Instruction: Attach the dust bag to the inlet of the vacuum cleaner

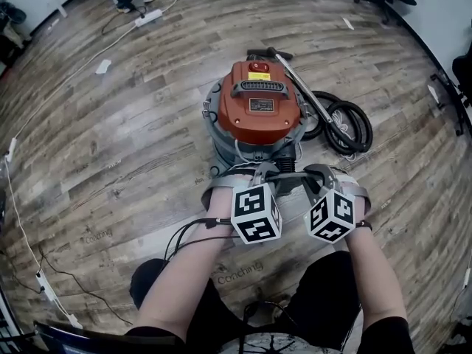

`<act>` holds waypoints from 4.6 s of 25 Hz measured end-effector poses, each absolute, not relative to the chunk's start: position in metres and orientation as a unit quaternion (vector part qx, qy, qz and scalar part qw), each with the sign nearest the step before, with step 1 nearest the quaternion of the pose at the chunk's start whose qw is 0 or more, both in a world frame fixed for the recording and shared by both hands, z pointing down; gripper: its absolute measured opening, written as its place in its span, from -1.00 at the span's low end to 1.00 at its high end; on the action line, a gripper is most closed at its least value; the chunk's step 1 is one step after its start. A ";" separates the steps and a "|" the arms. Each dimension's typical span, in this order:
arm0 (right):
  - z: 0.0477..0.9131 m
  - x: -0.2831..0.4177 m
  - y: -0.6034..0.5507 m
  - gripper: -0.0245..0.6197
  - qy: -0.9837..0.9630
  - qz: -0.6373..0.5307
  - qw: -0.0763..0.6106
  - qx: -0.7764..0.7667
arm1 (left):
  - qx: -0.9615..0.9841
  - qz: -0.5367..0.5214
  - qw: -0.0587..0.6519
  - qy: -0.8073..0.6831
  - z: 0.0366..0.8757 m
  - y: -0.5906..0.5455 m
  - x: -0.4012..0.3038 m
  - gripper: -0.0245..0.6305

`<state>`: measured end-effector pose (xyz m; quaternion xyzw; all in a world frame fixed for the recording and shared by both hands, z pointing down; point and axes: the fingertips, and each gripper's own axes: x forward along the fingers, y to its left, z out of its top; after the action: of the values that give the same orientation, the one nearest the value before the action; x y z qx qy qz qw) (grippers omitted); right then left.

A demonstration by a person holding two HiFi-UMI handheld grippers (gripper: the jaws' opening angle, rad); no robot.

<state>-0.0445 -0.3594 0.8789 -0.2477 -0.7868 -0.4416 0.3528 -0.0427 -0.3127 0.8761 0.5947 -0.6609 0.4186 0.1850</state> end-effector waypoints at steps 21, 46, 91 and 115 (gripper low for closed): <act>0.880 -0.052 -0.362 -0.78 -0.806 -0.427 0.332 -0.240 | 0.571 0.374 0.218 -0.697 0.872 -0.318 -0.062 -0.78; 0.868 -0.064 -0.355 -0.78 -0.831 -0.413 0.298 -0.225 | 0.550 0.380 0.250 -0.701 0.887 -0.312 -0.081 -0.79; 0.862 -0.073 -0.355 -0.79 -0.814 -0.469 0.284 -0.192 | 0.545 0.368 0.268 -0.704 0.890 -0.310 -0.070 -0.83; 0.868 -0.073 -0.360 -0.78 -0.827 -0.446 0.290 -0.182 | 0.543 0.353 0.248 -0.720 0.892 -0.313 -0.067 -0.82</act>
<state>-0.0730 -0.3602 0.8684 -0.1815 -0.8270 -0.4464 0.2895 -0.0675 -0.3131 0.8920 0.5427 -0.7204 0.3534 0.2484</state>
